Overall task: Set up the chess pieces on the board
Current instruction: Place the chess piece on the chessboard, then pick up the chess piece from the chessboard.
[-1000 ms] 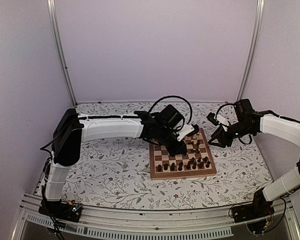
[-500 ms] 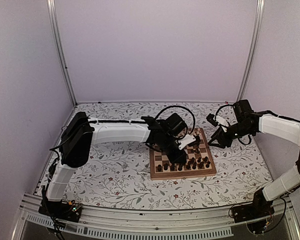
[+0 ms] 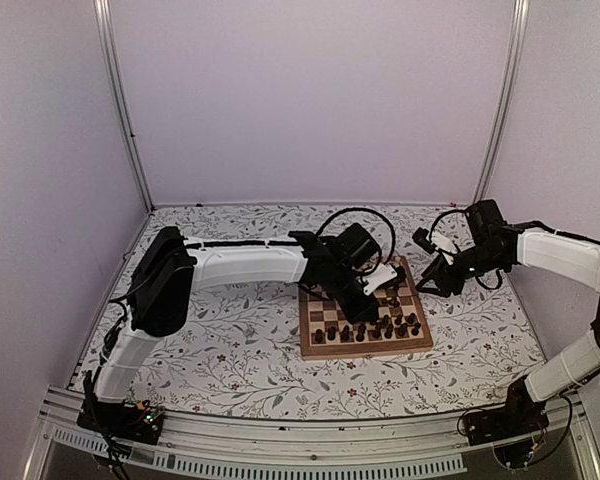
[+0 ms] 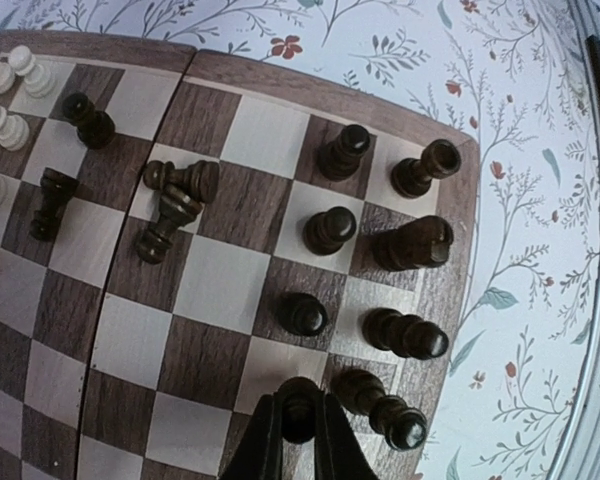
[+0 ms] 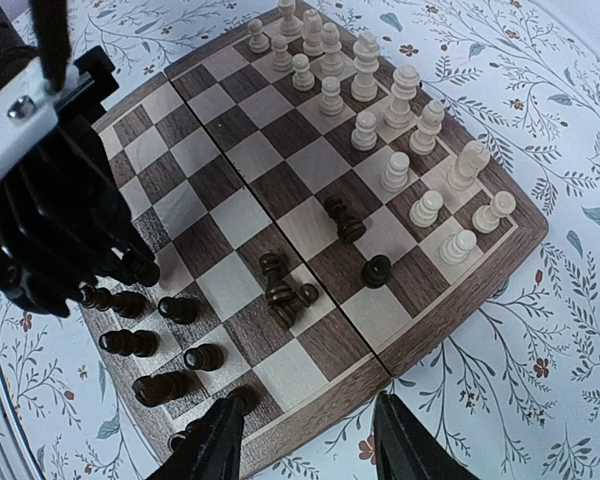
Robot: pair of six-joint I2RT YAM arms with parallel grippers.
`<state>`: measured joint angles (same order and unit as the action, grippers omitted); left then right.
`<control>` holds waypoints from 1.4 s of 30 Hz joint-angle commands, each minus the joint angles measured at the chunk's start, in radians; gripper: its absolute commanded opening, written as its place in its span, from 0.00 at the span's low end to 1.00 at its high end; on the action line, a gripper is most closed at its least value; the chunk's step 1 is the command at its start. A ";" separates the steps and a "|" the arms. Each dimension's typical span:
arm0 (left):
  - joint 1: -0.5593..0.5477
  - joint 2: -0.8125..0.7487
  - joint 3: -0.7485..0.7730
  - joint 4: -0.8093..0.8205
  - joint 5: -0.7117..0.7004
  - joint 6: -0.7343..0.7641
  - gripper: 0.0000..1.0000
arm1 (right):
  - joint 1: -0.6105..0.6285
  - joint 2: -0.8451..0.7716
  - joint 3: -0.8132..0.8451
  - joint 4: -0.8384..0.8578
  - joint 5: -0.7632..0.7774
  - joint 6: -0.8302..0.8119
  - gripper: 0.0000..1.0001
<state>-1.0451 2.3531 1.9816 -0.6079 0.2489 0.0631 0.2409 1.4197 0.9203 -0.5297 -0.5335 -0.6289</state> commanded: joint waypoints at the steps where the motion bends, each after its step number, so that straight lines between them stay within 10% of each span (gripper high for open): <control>1: 0.003 0.038 0.045 -0.027 -0.011 0.000 0.10 | -0.004 0.011 -0.009 -0.002 -0.003 -0.012 0.48; 26: 0.017 -0.050 0.053 -0.069 -0.072 0.017 0.36 | -0.003 0.076 0.118 -0.021 0.064 0.041 0.47; 42: 0.086 -0.369 -0.252 0.130 -0.233 0.009 0.42 | 0.071 0.337 0.296 -0.097 0.115 0.039 0.42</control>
<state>-0.9913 2.0129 1.8122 -0.5697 0.0940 0.0933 0.2840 1.7123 1.1671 -0.5934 -0.4419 -0.5938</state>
